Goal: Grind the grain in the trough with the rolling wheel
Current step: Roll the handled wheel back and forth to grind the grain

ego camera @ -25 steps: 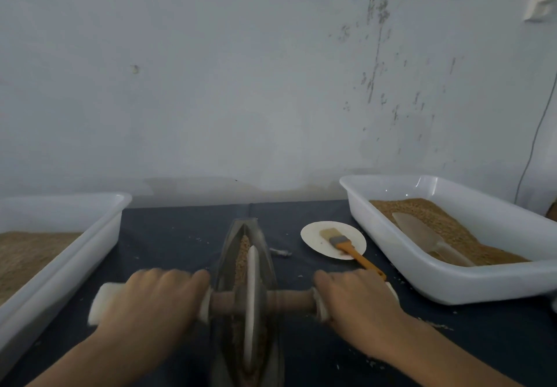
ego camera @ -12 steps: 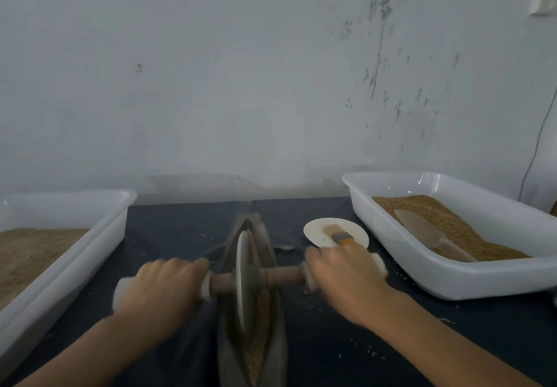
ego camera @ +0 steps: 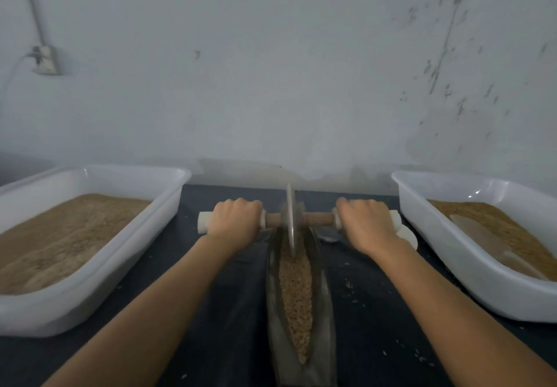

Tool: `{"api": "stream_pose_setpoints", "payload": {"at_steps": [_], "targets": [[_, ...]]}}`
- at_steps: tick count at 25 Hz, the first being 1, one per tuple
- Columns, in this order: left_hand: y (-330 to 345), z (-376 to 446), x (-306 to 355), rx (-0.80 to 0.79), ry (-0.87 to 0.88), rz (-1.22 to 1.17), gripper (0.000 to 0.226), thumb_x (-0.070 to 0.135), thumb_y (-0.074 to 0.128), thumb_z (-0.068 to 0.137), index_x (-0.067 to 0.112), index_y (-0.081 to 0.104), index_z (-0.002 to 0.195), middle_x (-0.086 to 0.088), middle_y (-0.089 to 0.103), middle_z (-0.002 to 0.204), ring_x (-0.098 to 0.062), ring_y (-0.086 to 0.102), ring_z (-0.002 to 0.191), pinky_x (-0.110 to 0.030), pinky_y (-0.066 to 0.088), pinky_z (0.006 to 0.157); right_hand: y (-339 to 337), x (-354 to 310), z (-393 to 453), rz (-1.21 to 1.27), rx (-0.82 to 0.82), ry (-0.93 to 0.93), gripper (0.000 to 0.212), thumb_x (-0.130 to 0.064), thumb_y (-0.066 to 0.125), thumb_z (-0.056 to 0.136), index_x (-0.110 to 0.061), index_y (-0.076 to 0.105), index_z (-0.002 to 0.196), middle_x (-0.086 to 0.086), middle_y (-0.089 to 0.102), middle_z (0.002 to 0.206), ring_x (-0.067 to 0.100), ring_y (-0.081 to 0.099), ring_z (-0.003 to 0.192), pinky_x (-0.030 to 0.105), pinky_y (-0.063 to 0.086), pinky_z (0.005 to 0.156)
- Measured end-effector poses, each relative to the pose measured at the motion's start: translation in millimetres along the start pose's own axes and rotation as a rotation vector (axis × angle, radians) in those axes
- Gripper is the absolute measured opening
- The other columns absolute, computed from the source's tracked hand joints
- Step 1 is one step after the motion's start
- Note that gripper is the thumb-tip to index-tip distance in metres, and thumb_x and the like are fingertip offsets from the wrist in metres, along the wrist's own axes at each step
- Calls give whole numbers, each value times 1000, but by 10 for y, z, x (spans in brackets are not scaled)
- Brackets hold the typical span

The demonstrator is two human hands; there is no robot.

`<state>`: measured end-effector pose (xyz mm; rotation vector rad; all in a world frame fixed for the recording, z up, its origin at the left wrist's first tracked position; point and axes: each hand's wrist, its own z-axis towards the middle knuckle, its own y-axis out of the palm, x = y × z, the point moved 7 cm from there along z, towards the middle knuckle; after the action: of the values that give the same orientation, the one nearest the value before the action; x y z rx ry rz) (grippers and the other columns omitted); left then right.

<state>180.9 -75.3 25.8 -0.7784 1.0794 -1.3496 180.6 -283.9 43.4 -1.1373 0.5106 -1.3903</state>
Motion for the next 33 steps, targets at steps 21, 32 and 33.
{"api": "stream_pose_setpoints", "payload": {"at_steps": [21,32,33], "targets": [[32,-627,-23,-51,117,-52,30,37,60,84,34,31,74,11,45,67,-7,41,56,-27,31,55,-190,-79,-711,-75,61,-143,36,-19,78,57,-20,48,77,0,55,62,19,48,46,25,19,42],[18,-20,-42,9,76,-41,14,34,54,87,25,44,86,-1,64,92,-26,60,81,-35,46,70,-25,-4,-175,-88,33,-4,17,-14,68,76,-17,53,82,1,63,71,24,61,61,29,31,50],[68,29,-76,3,45,-84,16,36,55,87,25,43,85,-1,64,92,-26,60,81,-37,48,72,-72,-24,-60,-103,59,-12,16,-12,68,75,-14,54,84,3,65,74,26,63,64,30,32,52]]}}
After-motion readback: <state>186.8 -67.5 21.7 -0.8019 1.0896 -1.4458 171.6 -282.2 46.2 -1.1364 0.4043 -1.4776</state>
